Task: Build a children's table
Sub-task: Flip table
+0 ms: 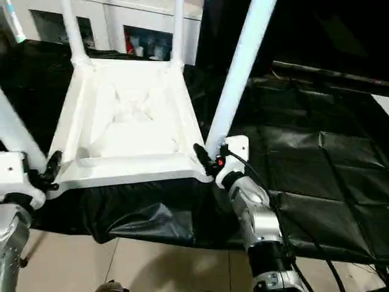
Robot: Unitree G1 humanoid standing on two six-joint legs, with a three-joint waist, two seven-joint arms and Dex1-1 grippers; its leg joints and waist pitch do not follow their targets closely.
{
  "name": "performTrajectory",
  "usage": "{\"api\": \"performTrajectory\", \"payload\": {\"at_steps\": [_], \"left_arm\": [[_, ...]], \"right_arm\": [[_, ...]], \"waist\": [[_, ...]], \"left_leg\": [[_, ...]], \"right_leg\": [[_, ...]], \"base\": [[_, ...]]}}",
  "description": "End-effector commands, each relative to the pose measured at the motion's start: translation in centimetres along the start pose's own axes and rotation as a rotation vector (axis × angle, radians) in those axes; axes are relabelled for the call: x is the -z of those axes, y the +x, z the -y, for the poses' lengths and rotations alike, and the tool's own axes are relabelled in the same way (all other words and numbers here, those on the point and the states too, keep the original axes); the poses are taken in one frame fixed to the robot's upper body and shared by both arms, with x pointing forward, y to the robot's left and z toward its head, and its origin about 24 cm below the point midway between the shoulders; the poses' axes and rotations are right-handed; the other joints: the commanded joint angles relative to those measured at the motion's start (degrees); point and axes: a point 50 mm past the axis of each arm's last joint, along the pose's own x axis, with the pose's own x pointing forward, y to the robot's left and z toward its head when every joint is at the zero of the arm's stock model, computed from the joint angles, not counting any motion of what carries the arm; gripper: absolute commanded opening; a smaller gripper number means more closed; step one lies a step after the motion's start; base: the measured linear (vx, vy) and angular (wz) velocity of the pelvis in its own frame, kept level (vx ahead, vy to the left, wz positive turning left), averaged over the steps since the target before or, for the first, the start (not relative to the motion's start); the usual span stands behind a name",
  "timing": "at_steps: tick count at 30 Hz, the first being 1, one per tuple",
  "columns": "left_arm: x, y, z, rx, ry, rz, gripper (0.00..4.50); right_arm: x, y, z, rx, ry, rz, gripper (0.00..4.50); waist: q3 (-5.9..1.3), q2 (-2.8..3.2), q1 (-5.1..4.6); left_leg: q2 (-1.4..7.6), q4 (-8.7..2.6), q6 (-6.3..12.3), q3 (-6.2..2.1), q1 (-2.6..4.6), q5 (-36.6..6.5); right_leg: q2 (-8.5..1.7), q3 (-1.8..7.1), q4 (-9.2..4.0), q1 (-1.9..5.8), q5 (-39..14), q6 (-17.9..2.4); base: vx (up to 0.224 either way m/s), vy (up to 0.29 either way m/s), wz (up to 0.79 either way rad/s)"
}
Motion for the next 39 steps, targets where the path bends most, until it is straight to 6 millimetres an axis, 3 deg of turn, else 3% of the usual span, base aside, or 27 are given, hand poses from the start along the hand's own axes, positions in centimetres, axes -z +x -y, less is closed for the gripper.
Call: {"api": "performTrajectory", "payload": {"at_steps": [1, 3, 4, 5, 6, 7, 8, 10, 11, 12, 13, 14, 15, 16, 17, 20, 21, 23, 25, 26, 27, 33, 35, 38, 39], "left_arm": [[0.0, 0.8, 1.6, 0.084, -0.001, 0.007, 2.11], [-0.1, 1.3, 2.1, 0.106, 0.001, 0.011, 2.11], [-0.1, 1.5, 2.4, 0.117, 0.001, 0.013, 2.11], [-0.1, 1.6, 2.5, 0.119, 0.001, 0.013, 2.11], [-0.3, 2.4, 3.5, 0.164, 0.005, 0.019, 2.11], [-0.3, 2.7, 4.0, 0.181, 0.006, 0.021, 2.11], [-0.4, 3.2, 4.6, 0.206, 0.009, 0.023, 2.11], [-0.5, 4.1, 6.2, 0.262, 0.01, 0.031, 2.11], [-0.6, 4.2, 6.5, 0.271, 0.01, 0.033, 2.11], [-0.6, 4.2, 6.5, 0.271, 0.01, 0.033, 2.11], [-0.7, 4.5, 7.0, 0.288, 0.008, 0.037, 2.11], [-0.8, 4.9, 7.8, 0.308, 0.003, 0.044, 2.11], [-0.9, 5.0, 8.3, 0.317, -0.002, 0.047, 2.11], [-0.9, 5.1, 8.4, 0.319, -0.003, 0.048, 2.11], [-0.8, 5.1, 8.6, 0.313, -0.008, 0.048, 2.11], [-0.2, 4.9, 8.2, 0.258, -0.005, 0.025, 2.11], [-0.2, 4.9, 8.2, 0.258, -0.005, 0.025, 2.11], [0.4, 4.6, 7.7, 0.213, -0.001, 0.006, 2.11], [0.6, 4.5, 7.3, 0.186, -0.022, 0.004, 2.11], [0.6, 4.5, 7.2, 0.183, -0.029, 0.006, 2.11], [0.5, 4.5, 7.2, 0.18, -0.037, 0.008, 2.11], [0.3, 4.7, 7.3, 0.165, -0.074, 0.008, 2.11], [0.4, 4.8, 7.4, 0.157, -0.078, -0.001, 2.11], [0.5, 4.8, 7.4, 0.152, -0.078, -0.005, 2.11], [0.5, 4.9, 7.4, 0.144, -0.081, -0.011, 2.11]], "right_arm": [[0.2, -1.4, 2.0, 0.141, 0.03, 0.015, 2.11], [0.2, -1.9, 2.4, 0.185, 0.038, 0.029, 2.08], [0.2, -2.2, 2.6, 0.205, 0.039, 0.035, 2.08], [0.2, -2.2, 2.6, 0.208, 0.039, 0.036, 2.08], [0.2, -3.3, 3.4, 0.268, 0.03, 0.051, 2.08], [0.2, -3.7, 3.7, 0.293, 0.025, 0.056, 2.07], [0.1, -4.3, 4.3, 0.335, 0.016, 0.064, 2.07], [-0.1, -5.6, 5.6, 0.432, -0.01, 0.078, 2.07], [-0.1, -5.8, 5.8, 0.448, -0.015, 0.08, 2.07], [-0.1, -5.8, 5.8, 0.448, -0.015, 0.08, 2.05], [-0.2, -6.1, 6.2, 0.477, -0.025, 0.08, 2.05], [-0.4, -6.4, 6.6, 0.502, -0.037, 0.077, 2.04], [-0.5, -6.6, 6.9, 0.51, -0.043, 0.073, 2.03], [-0.5, -6.6, 6.9, 0.512, -0.044, 0.072, 2.03], [-0.6, -6.6, 7.0, 0.5, -0.047, 0.065, 2.0], [-0.7, -6.0, 6.9, 0.448, -0.091, 0.014, 2.0], [-0.7, -6.0, 6.9, 0.448, -0.091, 0.014, 1.99], [-0.9, -5.6, 6.7, 0.408, -0.129, 0.007, 2.67], [-1.3, -5.5, 6.6, 0.409, -0.123, 0.047, 2.72], [-1.5, -5.5, 6.6, 0.418, -0.125, 0.053, 2.86], [-1.5, -5.6, 6.6, 0.43, -0.134, 0.058, 3.09], [-2.4, -6.9, 5.9, 0.372, -0.12, 0.158, 3.12], [-2.4, -8.0, 5.3, 0.282, -0.134, 0.165, 3.12], [-2.2, -8.6, 5.3, 0.256, -0.145, 0.15, 3.12], [-1.8, -9.7, 5.4, 0.231, -0.157, 0.121, 3.12]], "waist": [[-2.7, 2.17, -0.61], [-2.6, 2.47, -0.04], [-2.67, 3.26, 0.19], [-2.81, 2.81, 0.18], [-2.6, 3.02, 0.08], [-2.7, 3.83, 0.29], [-2.65, 3.72, 0.25], [-2.56, 3.81, 0.34], [-2.69, 3.66, 0.55], [-2.7, 3.56, 0.51], [-2.91, 3.63, 0.2], [-2.92, 4.08, 0.04], [-2.99, 3.81, -0.13], [-3.15, 3.65, -0.49], [-3.18, 3.94, -0.85], [-3.31, 3.6, -2.17], [-3.27, 3.73, -2.39], [-3.21, 3.58, -2.97], [-3.09, 2.83, -3.46], [-3.07, 2.85, -3.72], [-3.1, 2.71, -3.81], [-3.08, 2.99, -3.96], [-2.93, 3.26, -3.92], [-2.79, 3.09, -4.17], [-2.74, 3.46, -4.14]], "left_leg": [[0.36, -5.07, -0.92, 0.56, 0.8, -13.2], [0.44, -5.26, -1.4, 0.4, 0.78, -14.3], [0.38, -5.25, -1.73, 0.37, 1.02, -14.8], [0.45, -5.06, -1.62, 0.55, 1.27, -14.8], [0.37, -5.25, -1.74, 0.42, 0.87, -14.8], [0.41, -5.16, -2.18, 0.48, 1.27, -15.5], [0.41, -5.07, -2.14, 0.61, 1.48, -15.6], [0.32, -5.32, -2.4, 0.47, 0.98, -15.5], [0.3, -5.15, -2.41, 0.62, 1.22, -15.3], [0.29, -5.22, -2.46, 0.53, 1.03, -15.4], [0.25, -5.23, -2.4, 0.39, 0.36, -13.5], [0.16, -5.1, -2.38, 0.46, 0.38, -12.3], [0.12, -4.87, -2.17, 0.64, 0.62, -11.5], [-0.01, -4.83, -1.84, 0.54, -0.02, -10.6], [-0.03, -4.79, -1.67, 0.48, -0.29, -9.8], [-0.15, -4.55, -0.61, 0.51, -0.58, -8.3], [-0.19, -4.51, -0.4, 0.51, -0.63, -8.2], [-0.12, -4.49, 0.34, 0.55, -0.67, -8.9], [-0.02, -4.54, 1.22, 0.63, -0.85, -9.2], [0.07, -4.51, 1.54, 0.69, -0.79, -9.4], [0.07, -4.46, 1.62, 0.69, -0.85, -9.1], [0.15, -4.4, 2.84, 0.73, -0.92, -8.4], [0.23, -4.44, 3.04, 0.7, -0.9, -9.9], [0.19, -4.67, 2.96, 0.6, -1.14, -11.0], [0.21, -4.71, 2.79, 0.59, -0.99, -12.2]], "right_leg": [[-2.3, 1.23, -3.5, 1.37, -10.2, -7.8], [-2.4, 1.31, -3.36, 1.38, -11.5, -7.4], [-2.41, 1.37, -3.5, 1.14, -12.2, -7.0], [-2.35, 1.35, -3.61, 1.01, -11.4, -7.1], [-2.3, 1.38, -3.56, 1.3, -11.1, -7.2], [-2.32, 1.41, -3.68, 0.99, -11.6, -6.8], [-2.19, 1.44, -3.82, 0.8, -11.5, -6.6], [-2.38, 1.53, -3.9, 1.3, -12.8, -6.1], [-2.32, 1.5, -3.92, 1.17, -12.8, -5.8], [-2.36, 1.5, -3.77, 1.38, -12.8, -5.7], [-2.61, 1.43, -3.41, 2.04, -11.0, -5.9], [-2.55, 1.42, -3.46, 1.92, -10.1, -5.8], [-2.4, 1.35, -3.42, 1.78, -8.4, -6.0], [-2.47, 1.31, -3.06, 2.34, -6.6, -6.4], [-2.53, 1.25, -2.99, 2.53, -5.4, -6.5], [-2.44, 1.11, -2.83, 2.95, -3.2, -7.4], [-2.44, 1.1, -2.82, 2.93, -3.4, -7.7], [-2.54, 1.07, -3.08, 2.89, -5.6, -8.0], [-2.7, 1.14, -3.31, 2.84, -9.0, -7.9], [-2.65, 1.12, -3.56, 2.59, -10.3, -7.8], [-2.67, 1.14, -3.51, 2.61, -10.4, -7.7], [-2.56, 1.15, -3.42, 2.54, -8.2, -7.7], [-2.56, 1.19, -3.62, 2.46, -9.5, -7.7], [-2.54, 1.08, -3.89, 2.54, -11.5, -7.4], [-2.59, 1.13, -4.11, 2.38, -13.5, -7.1]], "base": [[0.0, 0.0, 0.0], [0.0, 0.0, 0.0], [0.0, 0.0, 0.0], [0.0, 0.0, 0.0], [0.0, 0.0, 0.0], [0.0, 0.0, 0.0], [0.0, 0.0, 0.0], [0.0, 0.0, 0.0], [0.0, 0.0, 0.0], [0.0, 0.0, 0.0], [0.0, 0.0, 0.0], [0.0, 0.0, 0.0], [0.0, 0.0, 0.0], [0.0, 0.0, 0.0], [0.0, 0.0, 0.0], [0.0, 0.0, 0.0], [0.0, 0.0, 0.0], [0.0, 0.0, 0.0], [0.0, 0.0, 0.0], [0.0, 0.0, 0.0], [0.0, 0.0, 0.0], [0.0, 0.0, 0.0], [0.0, 0.0, 0.0], [0.0, 0.0, 0.0], [0.0, 0.0, 0.0]]}}
